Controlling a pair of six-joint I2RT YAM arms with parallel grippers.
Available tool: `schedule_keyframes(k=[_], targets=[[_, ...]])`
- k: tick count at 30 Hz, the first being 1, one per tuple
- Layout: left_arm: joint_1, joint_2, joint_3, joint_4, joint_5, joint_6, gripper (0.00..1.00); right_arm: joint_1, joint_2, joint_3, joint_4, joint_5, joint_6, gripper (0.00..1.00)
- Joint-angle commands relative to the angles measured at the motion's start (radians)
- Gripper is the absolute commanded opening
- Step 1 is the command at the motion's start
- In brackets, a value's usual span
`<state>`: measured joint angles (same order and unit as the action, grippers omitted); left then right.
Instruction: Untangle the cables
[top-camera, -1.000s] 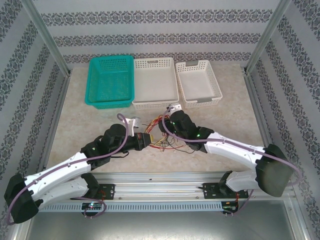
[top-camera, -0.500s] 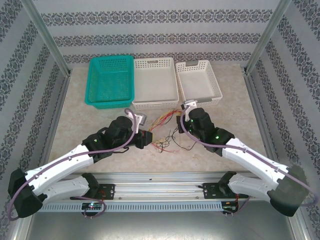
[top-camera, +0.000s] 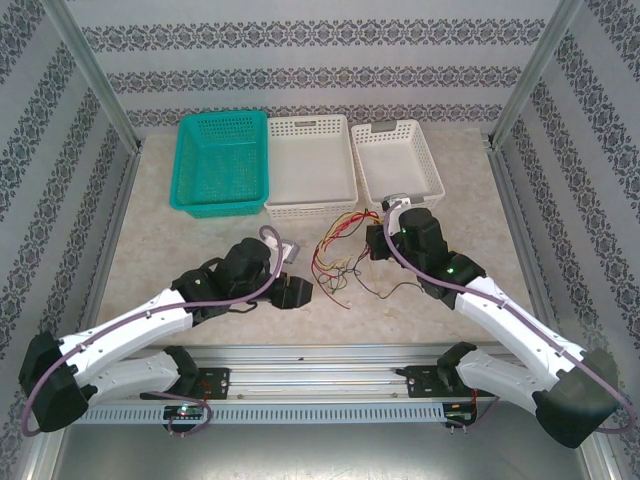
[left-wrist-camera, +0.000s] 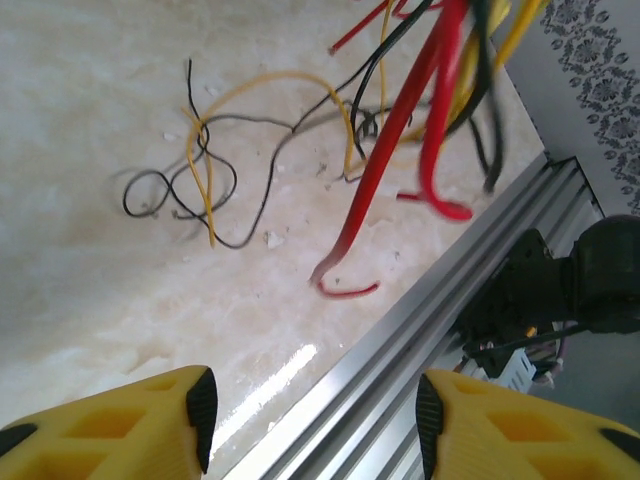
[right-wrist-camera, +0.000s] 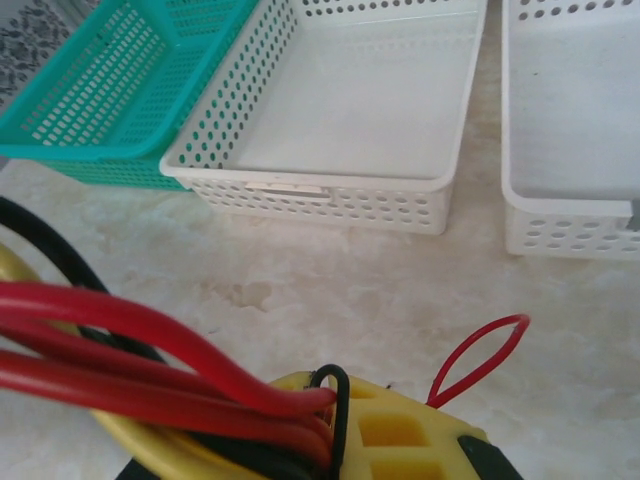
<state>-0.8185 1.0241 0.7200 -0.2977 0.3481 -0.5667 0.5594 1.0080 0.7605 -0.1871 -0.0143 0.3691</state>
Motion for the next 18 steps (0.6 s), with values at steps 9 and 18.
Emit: schedule_keyframes(k=[9,18], targets=[[-0.008,-0.154,-0.168,0.283,0.1,-0.055,0.68,-0.033,-0.019,-0.019,0.123,-0.276,0.089,0.0],[-0.009,-0.118,-0.185,0.395,0.113,-0.053,0.68,-0.034,0.019,-0.015,0.149,-0.37,0.121,0.0]])
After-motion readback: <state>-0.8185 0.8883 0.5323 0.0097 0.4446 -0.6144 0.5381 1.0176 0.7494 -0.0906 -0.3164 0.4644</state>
